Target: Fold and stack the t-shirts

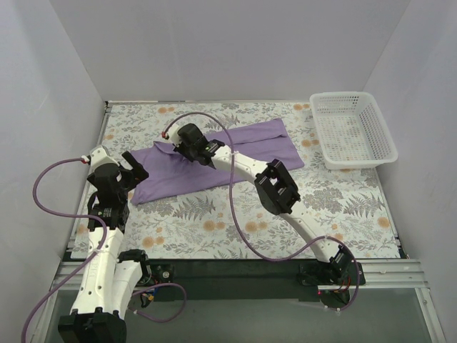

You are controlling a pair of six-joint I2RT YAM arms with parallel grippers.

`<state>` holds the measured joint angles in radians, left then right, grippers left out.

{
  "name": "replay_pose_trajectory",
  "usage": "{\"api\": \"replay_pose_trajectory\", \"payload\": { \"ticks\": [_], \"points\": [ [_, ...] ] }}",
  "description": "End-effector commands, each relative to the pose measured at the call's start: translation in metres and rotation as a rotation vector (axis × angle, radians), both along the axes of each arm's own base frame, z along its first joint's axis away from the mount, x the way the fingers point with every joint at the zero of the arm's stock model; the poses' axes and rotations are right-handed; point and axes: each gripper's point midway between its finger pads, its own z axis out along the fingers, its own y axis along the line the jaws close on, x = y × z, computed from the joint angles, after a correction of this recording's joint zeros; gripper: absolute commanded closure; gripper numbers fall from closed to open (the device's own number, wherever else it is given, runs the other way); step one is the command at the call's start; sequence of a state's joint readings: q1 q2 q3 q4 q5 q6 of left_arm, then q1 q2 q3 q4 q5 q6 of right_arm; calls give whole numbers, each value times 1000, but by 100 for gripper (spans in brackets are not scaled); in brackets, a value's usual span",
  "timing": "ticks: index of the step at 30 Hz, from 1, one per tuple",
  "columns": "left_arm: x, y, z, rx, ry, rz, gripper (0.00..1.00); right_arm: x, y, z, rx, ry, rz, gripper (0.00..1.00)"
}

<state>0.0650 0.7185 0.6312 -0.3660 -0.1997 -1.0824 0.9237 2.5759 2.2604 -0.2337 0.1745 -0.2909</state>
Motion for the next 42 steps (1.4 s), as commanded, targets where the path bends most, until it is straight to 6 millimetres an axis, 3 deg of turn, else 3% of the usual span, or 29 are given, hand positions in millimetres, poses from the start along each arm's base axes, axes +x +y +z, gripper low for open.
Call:
{"api": "replay_pose_trajectory", "payload": {
  "ticks": [1, 3, 6, 10, 11, 12, 13, 15, 16, 17, 18, 19, 20, 21, 22, 23, 26, 29, 30, 31, 33, 38, 42],
  "points": [
    [2, 0, 7, 3, -15, 5, 3, 38, -23, 68, 99, -99, -99, 99],
    [2, 0, 7, 2, -13, 2, 3, 47, -32, 70, 97, -109, -129, 94],
    [3, -1, 5, 2, -9, -1, 3, 60, -47, 74, 108, -107, -170, 71],
    [4, -3, 1, -5, 4, -10, 3, 72, -64, 81, 114, -105, -198, 48],
    [4, -3, -1, -7, 12, -13, 3, 72, -67, 80, 114, -95, -191, 40],
    [5, -4, -3, -10, 16, -15, 3, 65, -62, 88, 137, -75, -134, 26],
    [6, -4, -6, -13, 26, -17, 3, 61, -66, 82, 112, -63, -100, 20],
    [7, -6, -10, -21, 42, -24, 3, 35, -57, 90, 123, -6, 74, 9],
    [8, -6, -14, -25, 56, -24, 3, 19, -64, 72, 65, 35, 173, 8],
    [8, -7, -17, -31, 66, -27, 3, -5, -58, 91, 116, 64, 313, 8],
    [9, -8, -23, -38, 90, -30, 5, -20, -61, 92, 107, 59, 420, 8],
    [10, -10, -26, -41, 104, -38, 7, -45, -76, 71, 86, 141, 512, 8],
    [11, -13, -30, -51, 119, -52, 9, -79, -78, 93, 151, 168, 673, 8],
    [14, -14, -38, -58, 150, -58, 14, -92, -86, 94, 129, 133, 773, 9],
    [15, -15, -44, -64, 176, -62, 17, -117, -108, 68, 95, 226, 800, 10],
    [15, -15, -50, -71, 202, -65, 20, -128, -119, 87, 98, 185, 822, 10],
    [18, -17, -69, -93, 286, -84, 32, -150, -159, 76, 43, 205, 788, 12],
    [26, -16, -84, -106, 345, -109, 43, -163, -198, 64, 60, 286, 710, 15],
    [27, -16, -95, -116, 387, -117, 45, -157, -213, 64, 75, 300, 669, 15],
    [32, -14, -94, -114, 391, -121, 51, -157, -222, 63, 85, 307, 653, 15],
    [35, -11, -105, -111, 440, -120, 55, -155, -244, 63, 122, 328, 606, 16],
    [44, 2, -104, -48, 474, -93, 55, -154, -269, 70, 190, 351, 550, 17],
    [35, 2, -119, -56, 547, -99, 55, -144, -286, 73, 213, 361, 490, 18]
  ]
}}
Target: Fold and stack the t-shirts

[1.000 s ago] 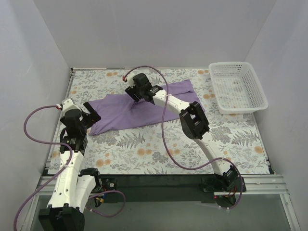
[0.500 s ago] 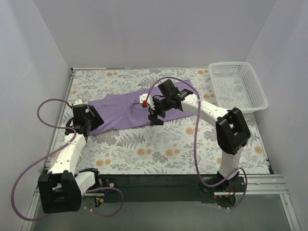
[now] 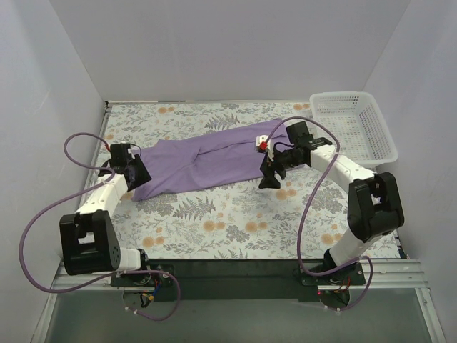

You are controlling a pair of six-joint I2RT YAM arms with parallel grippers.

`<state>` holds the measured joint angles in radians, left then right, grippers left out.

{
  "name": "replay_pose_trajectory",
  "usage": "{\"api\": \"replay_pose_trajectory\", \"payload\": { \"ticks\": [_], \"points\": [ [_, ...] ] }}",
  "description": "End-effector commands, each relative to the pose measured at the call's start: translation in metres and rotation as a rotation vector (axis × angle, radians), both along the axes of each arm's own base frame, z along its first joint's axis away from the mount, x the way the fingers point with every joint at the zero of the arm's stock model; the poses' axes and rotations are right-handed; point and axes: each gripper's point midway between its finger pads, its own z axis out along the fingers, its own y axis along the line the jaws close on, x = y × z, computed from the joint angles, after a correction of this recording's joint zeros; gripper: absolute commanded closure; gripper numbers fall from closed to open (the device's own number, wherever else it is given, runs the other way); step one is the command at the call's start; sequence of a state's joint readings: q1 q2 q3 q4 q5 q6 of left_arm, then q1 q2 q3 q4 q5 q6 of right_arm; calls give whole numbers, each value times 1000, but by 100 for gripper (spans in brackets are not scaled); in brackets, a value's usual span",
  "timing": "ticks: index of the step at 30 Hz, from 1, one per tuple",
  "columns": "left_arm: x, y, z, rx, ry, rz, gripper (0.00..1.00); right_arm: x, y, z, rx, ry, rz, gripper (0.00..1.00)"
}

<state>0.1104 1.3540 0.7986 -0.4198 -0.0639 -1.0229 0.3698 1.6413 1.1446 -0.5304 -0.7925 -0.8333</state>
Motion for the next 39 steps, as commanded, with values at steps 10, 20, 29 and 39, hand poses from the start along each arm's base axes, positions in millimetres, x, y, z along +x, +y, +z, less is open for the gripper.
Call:
{"api": "replay_pose_trajectory", "payload": {
  "ticks": [10, 20, 29, 39],
  "points": [
    [-7, 10, -17, 41, 131, 4, 64, 4, -29, 33, 123, 26, -73, 19],
    [-9, 26, -10, 112, 130, 61, 62, 21, -49, 27, 68, 34, -171, 21],
    [-7, 22, -22, 91, 169, 38, 65, 47, -80, 10, -3, 79, -337, 28],
    [-9, 16, -15, 61, 143, 25, 100, 84, -119, 11, -86, 19, -570, 32]
  ]
}}
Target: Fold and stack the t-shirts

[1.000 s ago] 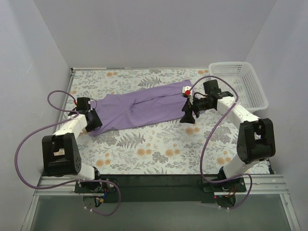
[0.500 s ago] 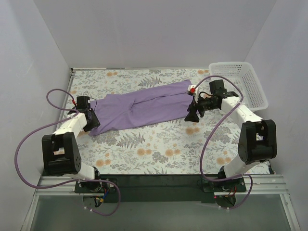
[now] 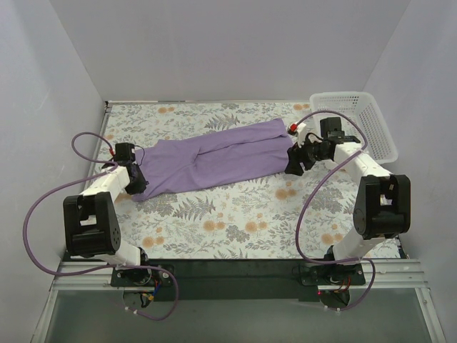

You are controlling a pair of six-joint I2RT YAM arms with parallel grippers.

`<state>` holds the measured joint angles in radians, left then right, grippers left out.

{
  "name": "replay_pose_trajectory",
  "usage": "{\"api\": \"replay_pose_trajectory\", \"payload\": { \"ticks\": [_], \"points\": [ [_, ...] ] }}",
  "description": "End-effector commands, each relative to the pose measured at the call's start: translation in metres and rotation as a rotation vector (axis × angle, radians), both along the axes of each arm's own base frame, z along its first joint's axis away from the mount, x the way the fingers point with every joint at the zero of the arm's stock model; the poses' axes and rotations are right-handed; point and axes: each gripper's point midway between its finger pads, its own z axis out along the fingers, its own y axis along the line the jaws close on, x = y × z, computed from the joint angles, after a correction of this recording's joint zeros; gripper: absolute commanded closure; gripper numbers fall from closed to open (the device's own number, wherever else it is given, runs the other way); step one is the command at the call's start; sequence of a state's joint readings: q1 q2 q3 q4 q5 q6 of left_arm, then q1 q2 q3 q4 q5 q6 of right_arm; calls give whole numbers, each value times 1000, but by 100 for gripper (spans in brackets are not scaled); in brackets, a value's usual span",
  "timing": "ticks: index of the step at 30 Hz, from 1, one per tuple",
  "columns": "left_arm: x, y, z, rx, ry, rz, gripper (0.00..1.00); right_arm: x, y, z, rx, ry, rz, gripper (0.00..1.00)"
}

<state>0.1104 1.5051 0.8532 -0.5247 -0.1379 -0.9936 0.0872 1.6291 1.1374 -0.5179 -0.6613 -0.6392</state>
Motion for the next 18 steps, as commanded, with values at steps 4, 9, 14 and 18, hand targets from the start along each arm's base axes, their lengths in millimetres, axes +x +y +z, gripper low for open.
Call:
{"api": "replay_pose_trajectory", "payload": {
  "ticks": [4, 9, 14, 18],
  "points": [
    [7, 4, 31, 14, -107, 20, 100, 46, -31, 19, -109, -115, -211, 34],
    [5, 0, 37, -1, -137, 17, 100, 68, -54, 1, -215, -114, -322, 37],
    [3, -4, 36, -20, -141, 15, 100, 84, -51, -11, -222, -88, -320, 42],
    [3, -5, 37, -31, -151, 13, 100, 101, -48, -12, -206, -77, -342, 44]
  ]
}}
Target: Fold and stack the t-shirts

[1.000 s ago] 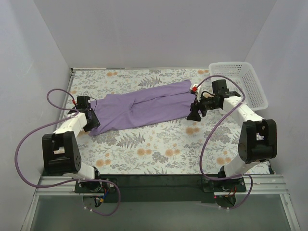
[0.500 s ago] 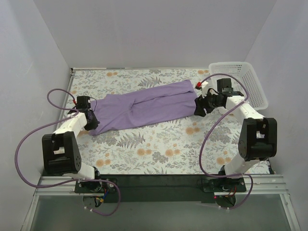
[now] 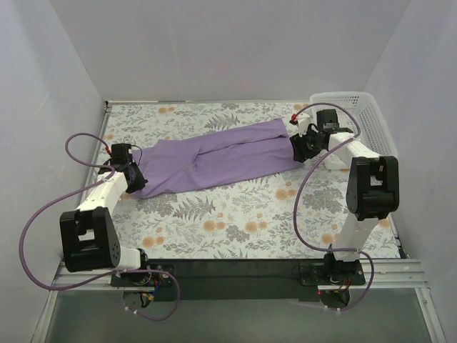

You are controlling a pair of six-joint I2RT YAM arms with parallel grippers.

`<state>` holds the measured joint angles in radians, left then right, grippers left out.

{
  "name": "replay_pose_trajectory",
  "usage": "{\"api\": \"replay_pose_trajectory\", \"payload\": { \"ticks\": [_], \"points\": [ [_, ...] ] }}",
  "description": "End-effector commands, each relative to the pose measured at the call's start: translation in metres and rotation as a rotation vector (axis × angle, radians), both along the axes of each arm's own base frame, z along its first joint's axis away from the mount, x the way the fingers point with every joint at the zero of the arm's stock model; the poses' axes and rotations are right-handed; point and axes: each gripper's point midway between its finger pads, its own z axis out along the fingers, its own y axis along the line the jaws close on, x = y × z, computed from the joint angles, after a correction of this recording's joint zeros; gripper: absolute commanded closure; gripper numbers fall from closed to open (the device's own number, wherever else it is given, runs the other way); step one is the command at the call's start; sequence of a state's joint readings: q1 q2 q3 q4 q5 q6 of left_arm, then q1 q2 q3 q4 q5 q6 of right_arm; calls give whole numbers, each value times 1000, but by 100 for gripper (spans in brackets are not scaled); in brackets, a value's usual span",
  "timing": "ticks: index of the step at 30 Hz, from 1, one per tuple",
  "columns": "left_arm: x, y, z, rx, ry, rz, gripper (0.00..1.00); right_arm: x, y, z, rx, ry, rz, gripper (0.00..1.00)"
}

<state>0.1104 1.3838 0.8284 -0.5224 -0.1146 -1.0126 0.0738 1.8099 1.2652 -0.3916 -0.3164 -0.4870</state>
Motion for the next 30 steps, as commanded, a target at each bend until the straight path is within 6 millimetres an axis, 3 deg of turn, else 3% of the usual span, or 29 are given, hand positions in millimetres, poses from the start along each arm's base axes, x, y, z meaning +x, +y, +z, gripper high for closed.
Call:
{"api": "replay_pose_trajectory", "payload": {
  "ticks": [1, 5, 14, 18, 24, 30],
  "points": [
    [1, -2, 10, -16, -47, 5, 100, 31, 3, 17, 17, -60, -38, 44],
    [0, -3, 12, -19, -61, 4, 100, 38, 7, 9, 34, -25, -52, 49],
    [0, -4, 13, -31, -68, 3, 100, 28, 1, -24, 1, 57, -64, 51],
    [0, -6, 13, -36, -70, 1, 100, 25, 0, -34, -9, 78, -62, 57],
    [0, -7, 14, -39, -72, 1, 100, 22, 1, -39, -5, 103, -53, 72],
    [-1, -3, 19, -21, -82, 17, 100, 19, 4, -32, 13, 99, -36, 99]
  ]
}}
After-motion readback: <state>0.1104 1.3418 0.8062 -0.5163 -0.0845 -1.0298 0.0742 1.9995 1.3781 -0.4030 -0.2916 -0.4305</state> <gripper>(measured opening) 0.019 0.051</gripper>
